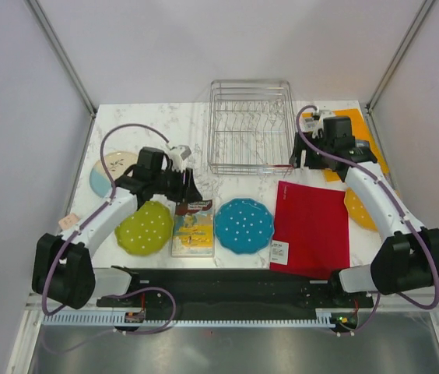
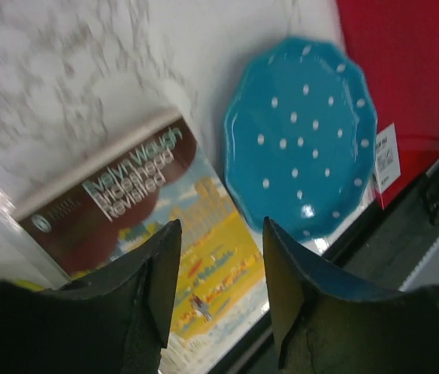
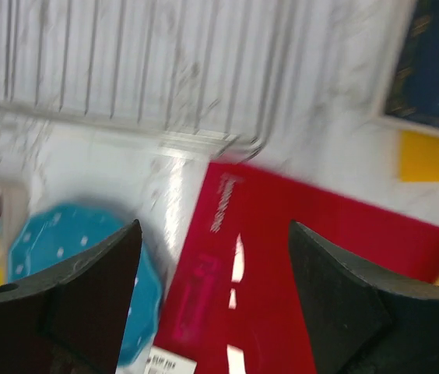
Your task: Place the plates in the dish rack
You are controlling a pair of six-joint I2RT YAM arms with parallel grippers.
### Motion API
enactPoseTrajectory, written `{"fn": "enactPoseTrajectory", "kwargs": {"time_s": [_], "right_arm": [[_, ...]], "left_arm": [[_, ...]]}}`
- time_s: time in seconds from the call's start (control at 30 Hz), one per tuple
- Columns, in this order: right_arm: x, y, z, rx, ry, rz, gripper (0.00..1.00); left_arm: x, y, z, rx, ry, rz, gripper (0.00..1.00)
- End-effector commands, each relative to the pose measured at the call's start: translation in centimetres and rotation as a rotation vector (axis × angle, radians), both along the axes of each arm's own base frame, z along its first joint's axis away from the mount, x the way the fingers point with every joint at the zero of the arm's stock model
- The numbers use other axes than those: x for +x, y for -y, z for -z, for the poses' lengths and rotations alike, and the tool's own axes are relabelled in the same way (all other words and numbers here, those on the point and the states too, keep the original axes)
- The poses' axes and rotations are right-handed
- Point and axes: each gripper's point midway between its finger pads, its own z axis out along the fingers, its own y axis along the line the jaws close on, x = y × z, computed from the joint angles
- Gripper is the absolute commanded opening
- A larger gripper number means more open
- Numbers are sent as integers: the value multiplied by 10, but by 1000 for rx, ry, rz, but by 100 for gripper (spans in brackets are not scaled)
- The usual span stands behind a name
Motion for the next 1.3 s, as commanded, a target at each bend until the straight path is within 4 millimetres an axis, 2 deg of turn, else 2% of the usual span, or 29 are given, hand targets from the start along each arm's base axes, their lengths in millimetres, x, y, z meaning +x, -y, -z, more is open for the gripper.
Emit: {"fn": "enactPoseTrajectory", "kwargs": {"time_s": [0.0, 0.07, 0.13, 0.17, 0.27, 0.43, 0.5, 0.63, 0.7, 0.87, 1.1, 1.13, 1.17, 1.27], "right_arm": [[-67, -69, 55, 278, -207, -378, 82], [-78, -78, 72, 325, -272, -429, 81], [-85, -82, 88, 353, -326, -458, 79], [-89, -86, 97, 378, -359, -483, 78], [-90, -87, 115, 385, -400, -482, 76], [-99, -89, 137, 400, -450, -513, 73], [-99, -92, 141, 414, -443, -527, 72], [-93, -104, 143, 386, -394, -595, 70], [-84, -111, 142, 337, -356, -639, 70], [-68, -122, 161, 258, -369, -686, 65], [-83, -116, 193, 155, -482, -724, 59], [-83, -114, 195, 148, -485, -722, 51], [-85, -114, 196, 145, -488, -733, 48], [-93, -114, 196, 163, -515, -755, 45]], "left_arm": [[-28, 18, 23, -160, -166, -5, 50], [-27, 21, 27, -182, -174, -8, 43], [-37, 24, 39, -204, -211, 15, 38], [-40, 26, 43, -222, -238, 13, 30], [-51, 32, 57, -258, -318, 14, 24], [-66, 36, 76, -252, -386, 21, 20], [-74, 37, 81, -255, -419, 26, 20], [-85, 41, 88, -245, -445, 38, 27], [-84, 39, 91, -237, -442, 19, 28], [-78, 42, 85, -237, -428, 26, 29], [-70, 40, 81, -206, -396, 25, 30], [-69, 40, 81, -205, -391, 26, 30], [-69, 40, 82, -202, -393, 23, 30], [-67, 40, 81, -196, -374, 35, 31]]}}
